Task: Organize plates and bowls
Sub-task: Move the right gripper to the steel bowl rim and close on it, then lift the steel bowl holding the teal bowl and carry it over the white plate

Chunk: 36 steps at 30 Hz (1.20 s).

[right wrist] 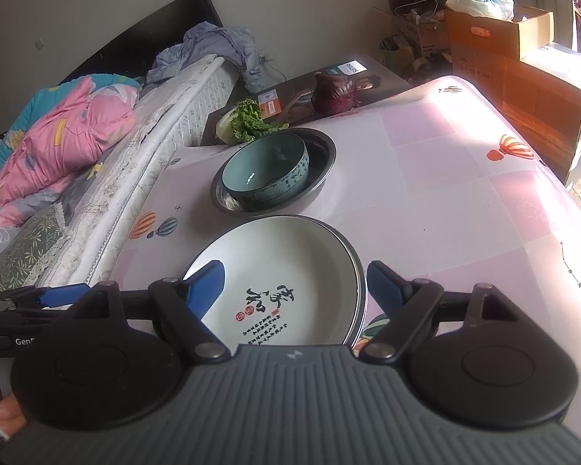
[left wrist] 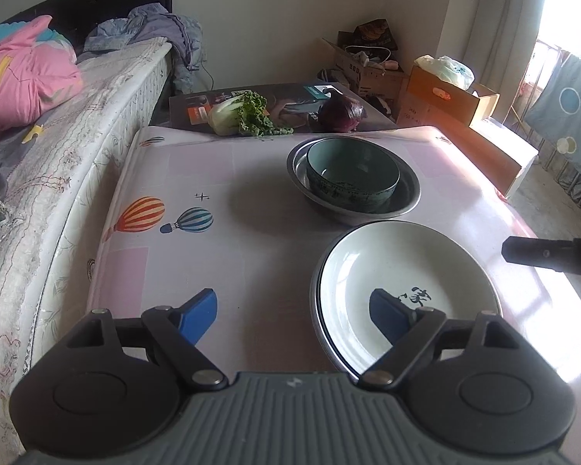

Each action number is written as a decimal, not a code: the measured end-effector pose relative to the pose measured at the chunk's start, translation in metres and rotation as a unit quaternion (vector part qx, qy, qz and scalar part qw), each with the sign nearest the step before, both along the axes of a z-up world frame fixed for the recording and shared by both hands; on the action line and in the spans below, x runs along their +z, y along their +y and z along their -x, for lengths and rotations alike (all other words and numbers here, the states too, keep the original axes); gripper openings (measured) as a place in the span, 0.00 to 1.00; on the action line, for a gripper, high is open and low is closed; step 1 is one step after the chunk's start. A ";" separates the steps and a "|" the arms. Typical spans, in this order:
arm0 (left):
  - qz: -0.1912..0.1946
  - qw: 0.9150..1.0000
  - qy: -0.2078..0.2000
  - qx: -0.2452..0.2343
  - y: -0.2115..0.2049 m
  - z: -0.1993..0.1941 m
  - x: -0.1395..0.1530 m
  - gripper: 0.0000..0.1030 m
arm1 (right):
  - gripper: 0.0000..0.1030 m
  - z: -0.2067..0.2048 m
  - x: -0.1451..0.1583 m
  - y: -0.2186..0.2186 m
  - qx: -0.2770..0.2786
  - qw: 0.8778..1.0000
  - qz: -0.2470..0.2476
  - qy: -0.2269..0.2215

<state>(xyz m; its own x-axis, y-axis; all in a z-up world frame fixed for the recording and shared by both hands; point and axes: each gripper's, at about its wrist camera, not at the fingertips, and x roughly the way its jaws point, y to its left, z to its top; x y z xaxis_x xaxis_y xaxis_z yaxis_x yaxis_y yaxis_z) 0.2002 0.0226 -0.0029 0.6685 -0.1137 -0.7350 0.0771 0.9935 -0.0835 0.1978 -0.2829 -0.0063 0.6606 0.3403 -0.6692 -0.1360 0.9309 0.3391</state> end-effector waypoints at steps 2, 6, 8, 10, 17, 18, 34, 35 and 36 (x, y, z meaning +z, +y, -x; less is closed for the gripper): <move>0.011 1.000 -0.009 0.007 0.004 -0.015 -0.001 0.80 | 0.78 -0.012 -0.002 -0.005 -0.005 1.000 -0.008 0.001; 0.043 0.999 -0.007 0.010 0.009 -0.055 -0.004 0.65 | 0.74 -0.053 -0.011 -0.019 -0.014 0.999 -0.037 0.014; 0.057 0.998 0.000 0.010 0.010 -0.077 -0.007 0.58 | 0.68 -0.076 -0.017 -0.024 -0.019 0.998 -0.049 0.023; 0.069 0.997 0.010 0.011 0.011 -0.098 -0.012 0.48 | 0.62 -0.102 -0.024 -0.025 -0.019 0.997 -0.062 0.034; 0.107 0.993 0.056 0.013 0.014 -0.147 -0.035 0.28 | 0.42 -0.172 -0.050 -0.019 -0.017 0.994 -0.079 0.075; 0.112 0.992 0.059 0.013 0.014 -0.150 -0.037 0.28 | 0.39 -0.178 -0.053 -0.016 -0.013 0.994 -0.076 0.079; 0.177 0.979 0.100 0.026 0.026 -0.190 -0.068 0.26 | 0.20 -0.215 -0.091 0.001 0.001 0.987 -0.094 0.127; 0.181 0.978 0.102 0.029 0.026 -0.192 -0.069 0.26 | 0.19 -0.217 -0.093 0.002 0.001 0.987 -0.096 0.129; 0.185 0.977 0.104 0.031 0.027 -0.194 -0.072 0.26 | 0.19 -0.219 -0.095 0.004 0.001 0.987 -0.098 0.131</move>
